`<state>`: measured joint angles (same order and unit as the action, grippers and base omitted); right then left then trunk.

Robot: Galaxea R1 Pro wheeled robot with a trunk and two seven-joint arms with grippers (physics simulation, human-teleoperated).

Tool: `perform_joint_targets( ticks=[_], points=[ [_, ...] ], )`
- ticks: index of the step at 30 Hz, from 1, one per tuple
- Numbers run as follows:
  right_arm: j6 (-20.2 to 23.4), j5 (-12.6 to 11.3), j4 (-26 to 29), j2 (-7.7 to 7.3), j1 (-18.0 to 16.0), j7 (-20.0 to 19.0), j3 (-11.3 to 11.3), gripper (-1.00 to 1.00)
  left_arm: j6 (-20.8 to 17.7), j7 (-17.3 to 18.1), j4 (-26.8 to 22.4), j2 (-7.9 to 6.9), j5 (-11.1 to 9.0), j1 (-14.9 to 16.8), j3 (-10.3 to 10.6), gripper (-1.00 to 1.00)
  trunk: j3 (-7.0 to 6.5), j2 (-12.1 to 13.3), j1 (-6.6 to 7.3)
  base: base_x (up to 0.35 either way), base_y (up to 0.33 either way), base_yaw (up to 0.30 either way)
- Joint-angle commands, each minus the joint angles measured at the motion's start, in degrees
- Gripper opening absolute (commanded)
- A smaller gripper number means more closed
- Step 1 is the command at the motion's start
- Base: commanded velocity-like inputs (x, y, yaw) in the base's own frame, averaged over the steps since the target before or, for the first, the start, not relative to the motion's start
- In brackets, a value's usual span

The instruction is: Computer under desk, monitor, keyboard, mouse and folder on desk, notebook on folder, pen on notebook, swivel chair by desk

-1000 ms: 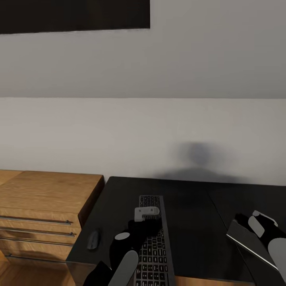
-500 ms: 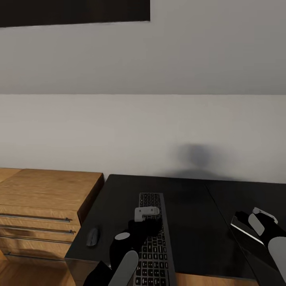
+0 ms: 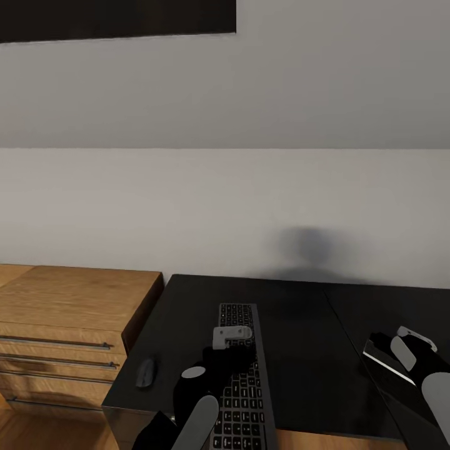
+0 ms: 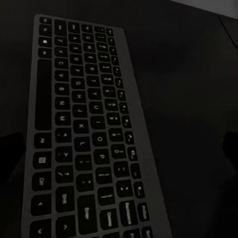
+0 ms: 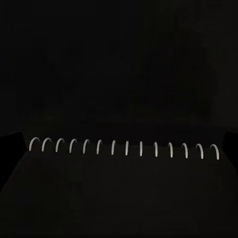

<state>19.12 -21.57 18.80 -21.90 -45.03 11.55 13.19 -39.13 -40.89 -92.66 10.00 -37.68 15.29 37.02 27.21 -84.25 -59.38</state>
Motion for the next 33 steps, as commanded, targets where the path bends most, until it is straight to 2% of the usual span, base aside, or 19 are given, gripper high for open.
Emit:
perform_joint_targets(
  ticks=[1,6,11,21,33],
  points=[
    [0.21,-1.11,-1.79,0.01,0.03,0.32,0.17,1.00,-0.07,-0.59,-0.07,0.00,-0.55,0.05,0.06,1.00,0.07,-0.03,0.00,0.000,0.000,0.000],
    [0.21,-1.10,-1.80,0.04,0.03,0.32,0.17,1.00,-0.07,-0.59,-0.07,0.00,-0.55,0.05,0.07,1.00,0.07,-0.03,0.00,-0.024,0.000,0.000],
    [0.17,-1.04,-1.77,0.02,0.03,0.32,0.17,1.00,-0.07,-0.59,-0.07,0.00,-0.55,0.08,0.12,1.00,0.07,-0.03,0.00,-0.219,0.000,0.000],
    [0.13,-1.02,-1.78,0.07,0.02,0.32,0.17,1.00,-0.07,-0.59,-0.07,0.00,-0.49,0.09,2.13,1.00,0.07,-0.03,0.00,-0.071,0.005,0.000],
    [0.12,-1.02,-1.77,0.04,0.02,0.32,0.17,1.00,-0.07,-0.59,-0.07,0.00,-0.52,0.07,2.35,1.00,0.07,-0.03,0.00,-0.151,0.068,0.000]
  ],
)
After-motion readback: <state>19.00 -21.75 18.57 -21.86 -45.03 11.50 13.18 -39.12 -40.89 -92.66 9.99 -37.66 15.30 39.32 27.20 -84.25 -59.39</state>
